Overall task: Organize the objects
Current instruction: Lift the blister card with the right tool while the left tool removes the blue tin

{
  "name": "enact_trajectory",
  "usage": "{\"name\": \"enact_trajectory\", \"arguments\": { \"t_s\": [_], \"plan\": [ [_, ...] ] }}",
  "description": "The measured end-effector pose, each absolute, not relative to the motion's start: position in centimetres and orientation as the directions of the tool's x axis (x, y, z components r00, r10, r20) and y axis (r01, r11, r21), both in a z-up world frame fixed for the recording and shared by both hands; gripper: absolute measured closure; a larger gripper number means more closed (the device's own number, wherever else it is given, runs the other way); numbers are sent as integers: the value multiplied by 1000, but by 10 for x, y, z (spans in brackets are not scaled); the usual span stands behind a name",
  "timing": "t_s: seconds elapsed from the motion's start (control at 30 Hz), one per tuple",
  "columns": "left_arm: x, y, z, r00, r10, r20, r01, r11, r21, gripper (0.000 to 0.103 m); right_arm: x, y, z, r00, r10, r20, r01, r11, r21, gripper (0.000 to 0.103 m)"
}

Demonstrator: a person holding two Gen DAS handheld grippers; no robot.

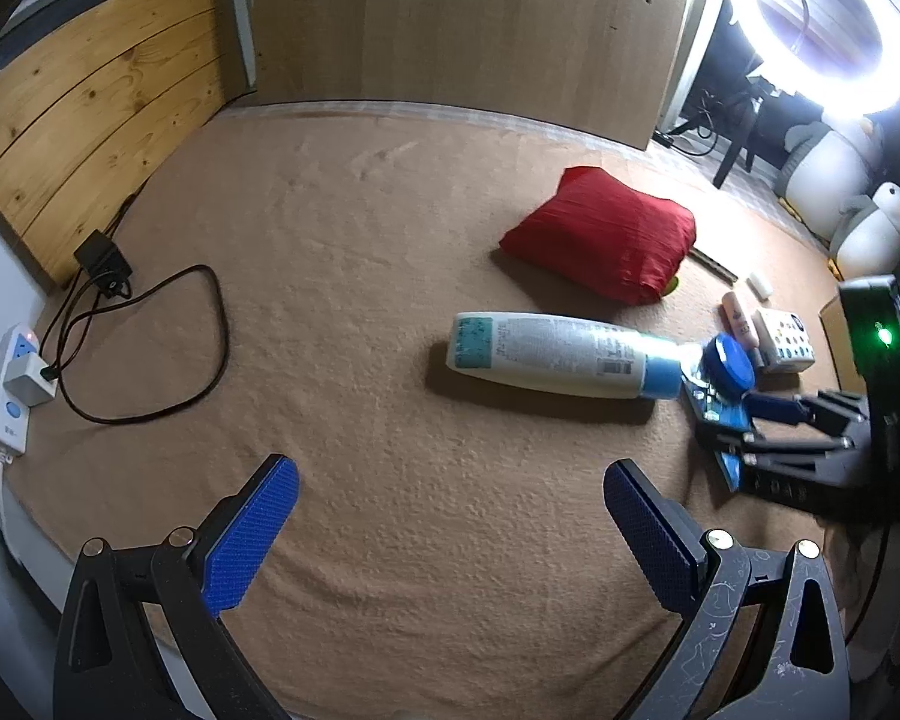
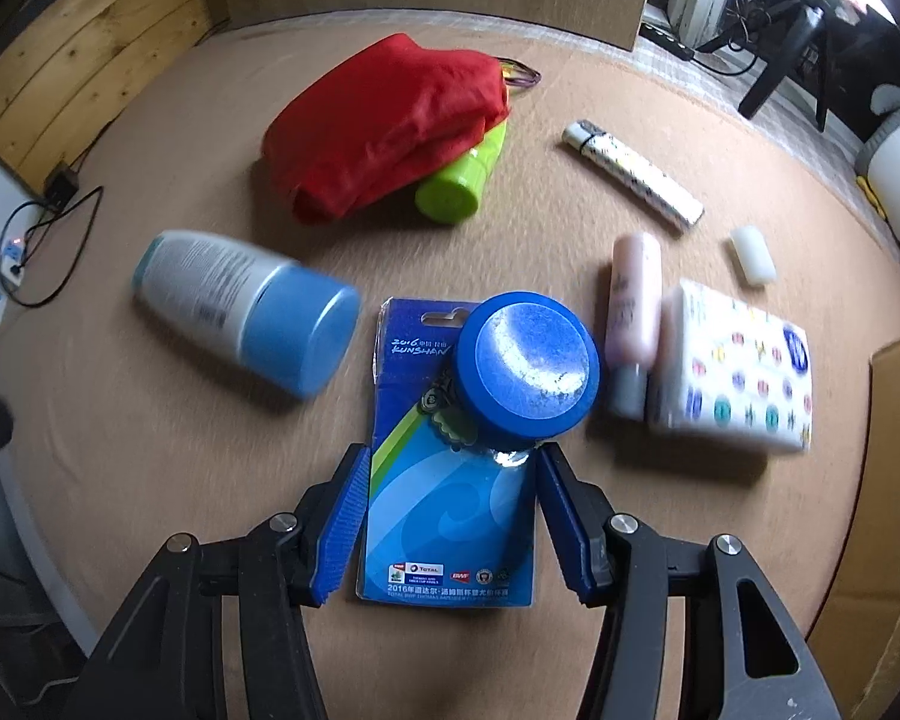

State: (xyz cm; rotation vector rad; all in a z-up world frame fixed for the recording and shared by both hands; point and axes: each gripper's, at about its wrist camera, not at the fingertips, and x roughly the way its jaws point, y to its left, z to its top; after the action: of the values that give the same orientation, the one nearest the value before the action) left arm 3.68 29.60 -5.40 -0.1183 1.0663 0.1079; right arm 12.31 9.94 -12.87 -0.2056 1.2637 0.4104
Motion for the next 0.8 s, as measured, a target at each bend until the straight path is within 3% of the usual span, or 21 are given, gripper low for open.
{"name": "enact_trajectory", "arguments": {
  "t_s": [0.4, 0.63, 0.8],
  "plan": [
    [54, 237, -62, 493, -77, -866, 74, 996, -47, 0, 64, 75, -126, 296, 188, -937, -438, 898, 42, 51],
    [74, 184, -79, 458, -178, -871, 297, 954, -38, 0, 44, 58, -126, 333, 186, -924, -451, 892, 17, 51],
    [84, 145, -93, 418, -232, -878, 444, 896, -25, 6, 37, 40, -126, 350, 188, -918, -433, 901, 20, 51]
  ]
}}
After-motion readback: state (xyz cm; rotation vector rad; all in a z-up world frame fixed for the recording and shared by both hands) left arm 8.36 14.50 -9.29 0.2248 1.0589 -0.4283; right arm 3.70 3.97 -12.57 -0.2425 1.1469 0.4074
